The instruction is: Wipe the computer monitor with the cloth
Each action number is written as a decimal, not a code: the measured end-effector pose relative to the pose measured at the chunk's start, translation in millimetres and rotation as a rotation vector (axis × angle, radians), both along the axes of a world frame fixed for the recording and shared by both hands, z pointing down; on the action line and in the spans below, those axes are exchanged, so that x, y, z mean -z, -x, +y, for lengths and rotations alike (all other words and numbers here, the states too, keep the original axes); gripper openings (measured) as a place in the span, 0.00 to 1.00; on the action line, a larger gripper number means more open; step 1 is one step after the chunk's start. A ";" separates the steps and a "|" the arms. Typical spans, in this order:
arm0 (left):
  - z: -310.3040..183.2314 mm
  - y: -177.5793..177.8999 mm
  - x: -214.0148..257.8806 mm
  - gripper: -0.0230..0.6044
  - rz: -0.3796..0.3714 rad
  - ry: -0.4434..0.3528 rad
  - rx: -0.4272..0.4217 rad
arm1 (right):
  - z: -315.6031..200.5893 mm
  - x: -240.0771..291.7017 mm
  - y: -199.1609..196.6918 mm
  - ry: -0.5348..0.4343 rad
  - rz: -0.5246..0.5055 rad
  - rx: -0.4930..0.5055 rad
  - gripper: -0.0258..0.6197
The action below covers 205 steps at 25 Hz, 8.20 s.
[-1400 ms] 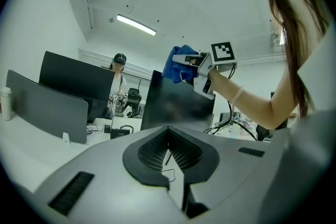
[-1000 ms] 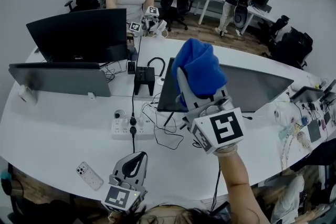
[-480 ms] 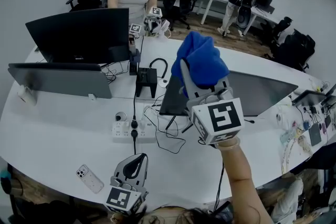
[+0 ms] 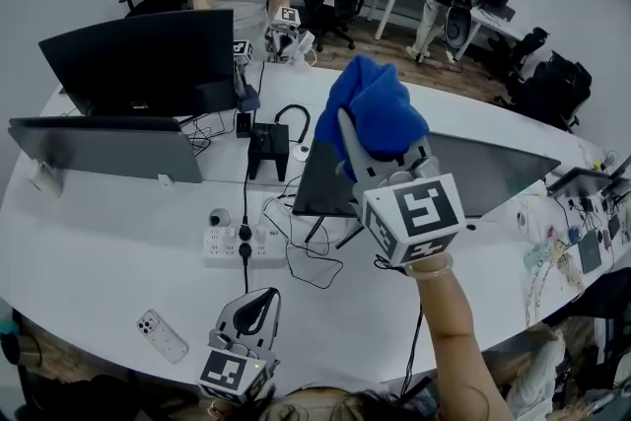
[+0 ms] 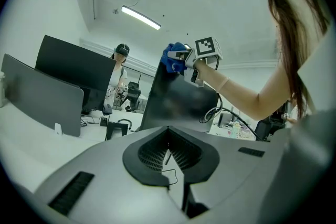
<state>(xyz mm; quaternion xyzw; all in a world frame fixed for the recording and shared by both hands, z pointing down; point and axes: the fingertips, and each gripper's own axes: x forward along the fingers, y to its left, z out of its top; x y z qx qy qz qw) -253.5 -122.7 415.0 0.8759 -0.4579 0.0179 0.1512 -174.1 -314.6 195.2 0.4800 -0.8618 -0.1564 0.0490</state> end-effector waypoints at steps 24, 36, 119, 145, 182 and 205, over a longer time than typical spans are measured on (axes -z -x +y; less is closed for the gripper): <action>-0.4 -38.4 -2.2 0.05 -0.027 -0.004 0.004 | -3.3 -1.1 -27.8 0.006 -0.025 0.045 0.17; 0.7 -61.5 1.6 0.05 -0.020 0.001 -0.002 | -4.2 -2.7 -42.9 0.026 -0.029 0.069 0.17; 60.7 -219.8 17.7 0.05 -0.114 -0.029 0.089 | -3.3 -11.9 -156.8 0.070 -0.036 0.167 0.17; 49.9 -258.8 26.3 0.05 -0.102 -0.066 0.052 | -5.2 -13.5 -199.6 0.074 -0.021 0.143 0.17; 50.2 -307.7 24.9 0.05 -0.109 -0.090 -0.024 | -3.9 -15.5 -259.6 0.063 -0.019 0.119 0.18; 50.0 -319.3 22.4 0.05 -0.113 -0.081 -0.053 | -4.2 -16.4 -295.4 0.075 -0.016 0.063 0.18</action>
